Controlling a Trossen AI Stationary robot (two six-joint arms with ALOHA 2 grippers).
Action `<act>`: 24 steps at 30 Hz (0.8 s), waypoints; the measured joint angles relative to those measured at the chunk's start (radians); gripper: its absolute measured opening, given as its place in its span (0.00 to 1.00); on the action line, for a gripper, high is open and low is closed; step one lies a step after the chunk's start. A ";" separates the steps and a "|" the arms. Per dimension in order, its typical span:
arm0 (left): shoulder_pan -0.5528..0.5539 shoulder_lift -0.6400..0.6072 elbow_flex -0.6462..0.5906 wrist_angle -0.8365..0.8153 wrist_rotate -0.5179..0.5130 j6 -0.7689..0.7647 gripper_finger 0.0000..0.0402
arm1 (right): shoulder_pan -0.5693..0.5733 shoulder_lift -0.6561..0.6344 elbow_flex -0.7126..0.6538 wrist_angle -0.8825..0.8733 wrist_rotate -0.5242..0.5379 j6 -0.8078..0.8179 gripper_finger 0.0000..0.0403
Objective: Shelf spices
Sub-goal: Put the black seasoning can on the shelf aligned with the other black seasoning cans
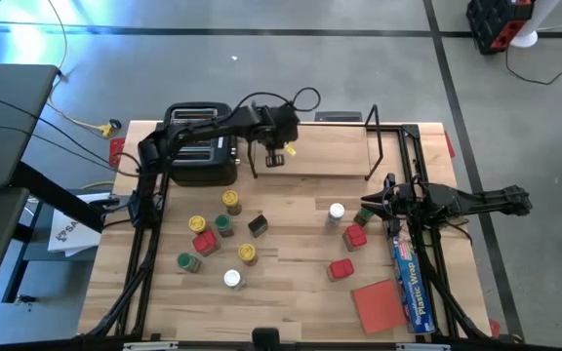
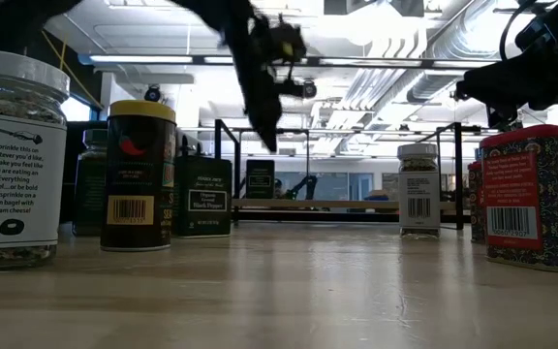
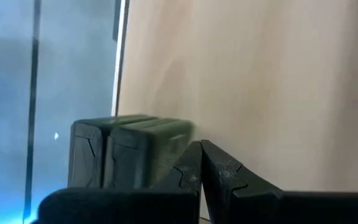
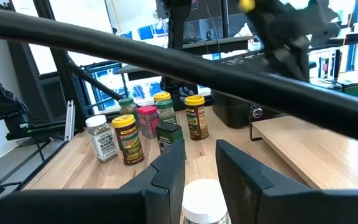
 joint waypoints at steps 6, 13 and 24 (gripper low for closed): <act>-0.138 -0.131 0.000 -0.133 0.027 -0.237 0.00 | 0.000 0.000 0.000 0.000 0.000 0.000 0.21; -0.352 -0.174 0.000 -0.315 -0.006 -0.607 0.00 | 0.000 0.000 0.000 0.000 0.000 0.000 0.21; -0.521 -0.140 -0.044 -0.382 0.017 -1.069 0.35 | 0.000 0.000 0.000 0.000 0.000 0.000 0.21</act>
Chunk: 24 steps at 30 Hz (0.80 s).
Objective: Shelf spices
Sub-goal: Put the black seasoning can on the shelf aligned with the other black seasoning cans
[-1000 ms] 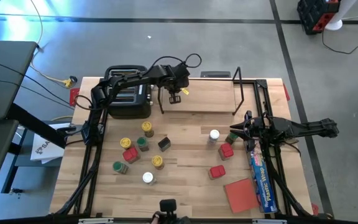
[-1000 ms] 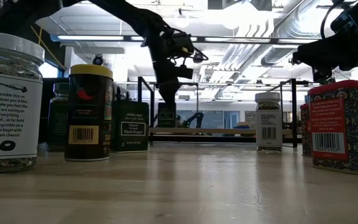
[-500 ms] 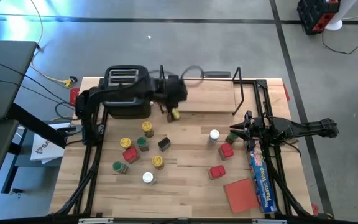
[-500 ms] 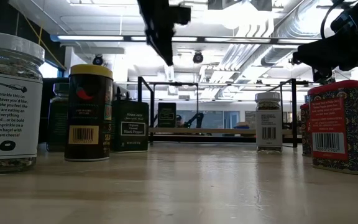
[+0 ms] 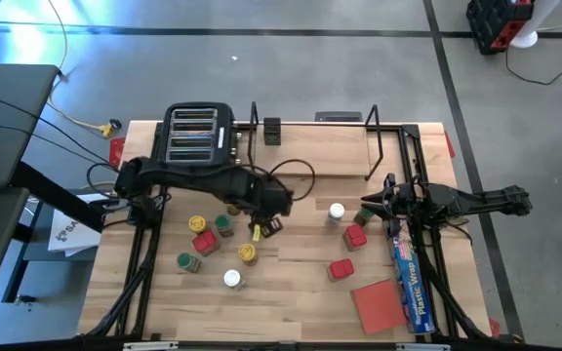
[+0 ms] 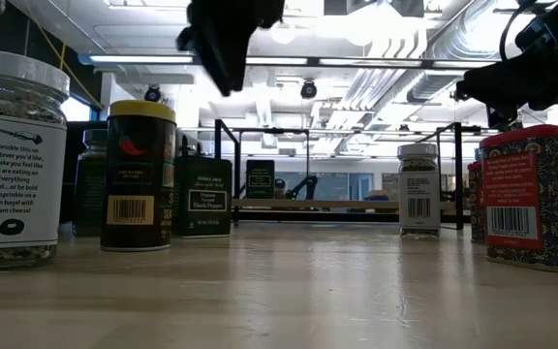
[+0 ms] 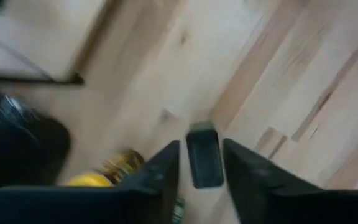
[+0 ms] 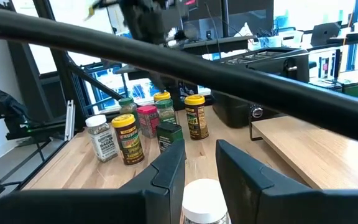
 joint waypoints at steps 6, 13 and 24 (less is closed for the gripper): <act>-0.019 0.002 -0.165 0.020 0.085 -0.160 0.66 | 0.000 0.000 0.000 0.000 0.000 0.000 0.21; -0.014 0.003 -0.291 0.187 0.102 -0.169 0.74 | 0.000 0.000 0.000 0.000 0.000 0.000 0.21; 0.022 0.003 -0.348 0.268 0.102 -0.103 0.59 | 0.000 0.000 0.000 0.000 0.000 0.000 0.21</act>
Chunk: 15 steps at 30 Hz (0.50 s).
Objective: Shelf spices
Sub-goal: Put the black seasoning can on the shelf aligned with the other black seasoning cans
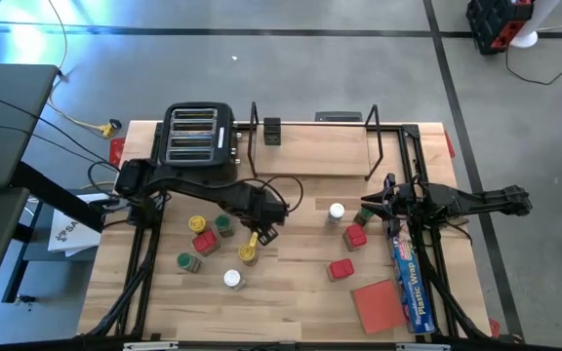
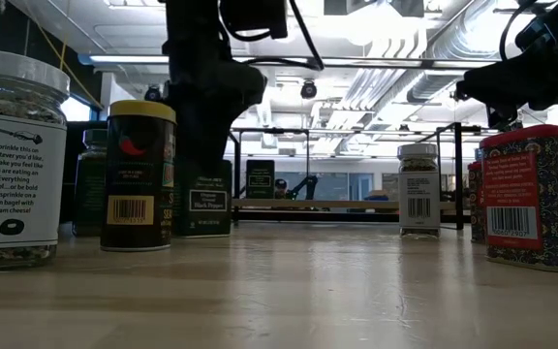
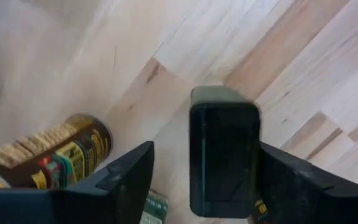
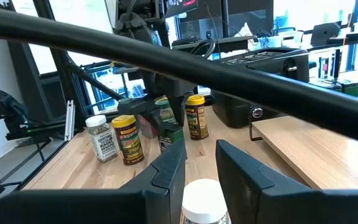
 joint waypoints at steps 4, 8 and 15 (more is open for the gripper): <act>0.019 0.000 0.000 0.023 0.014 0.058 0.45 | 0.000 0.000 0.000 0.000 0.000 0.000 0.21; 0.040 0.000 0.000 0.042 0.024 0.100 0.31 | 0.000 0.000 0.000 0.000 0.000 0.000 0.21; 0.068 0.000 0.055 0.032 0.060 0.206 0.30 | 0.000 0.000 0.000 0.000 0.000 0.000 0.21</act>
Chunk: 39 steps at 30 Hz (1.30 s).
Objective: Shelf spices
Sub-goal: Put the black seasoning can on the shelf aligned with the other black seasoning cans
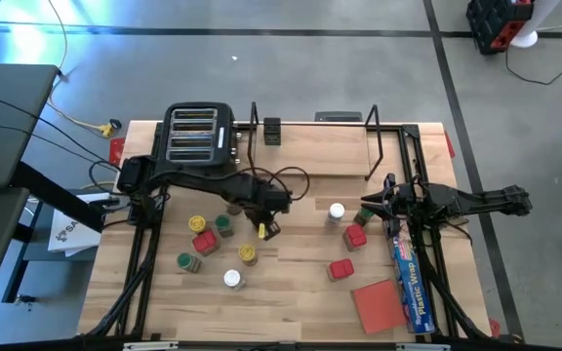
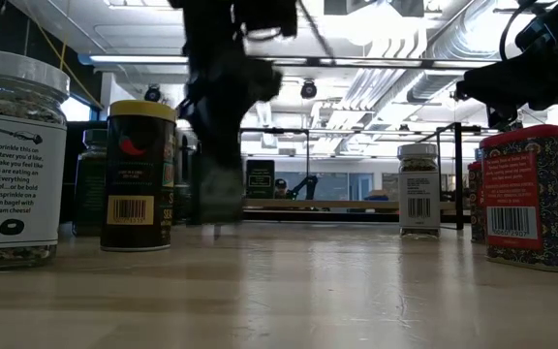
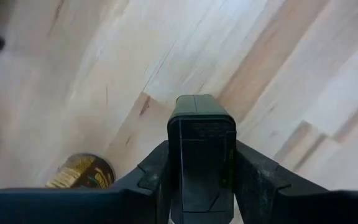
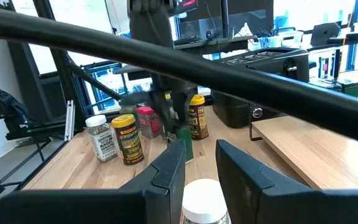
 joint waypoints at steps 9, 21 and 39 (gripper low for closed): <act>0.158 0.000 0.272 0.001 0.015 0.287 0.30 | 0.000 0.000 0.000 0.000 0.000 0.000 0.21; 0.413 0.007 0.335 -0.064 0.033 0.723 0.30 | 0.000 0.000 0.000 0.000 0.000 0.000 0.21; 0.421 0.146 0.335 -0.061 -0.118 1.062 0.34 | 0.000 0.000 0.000 0.000 0.000 0.000 0.21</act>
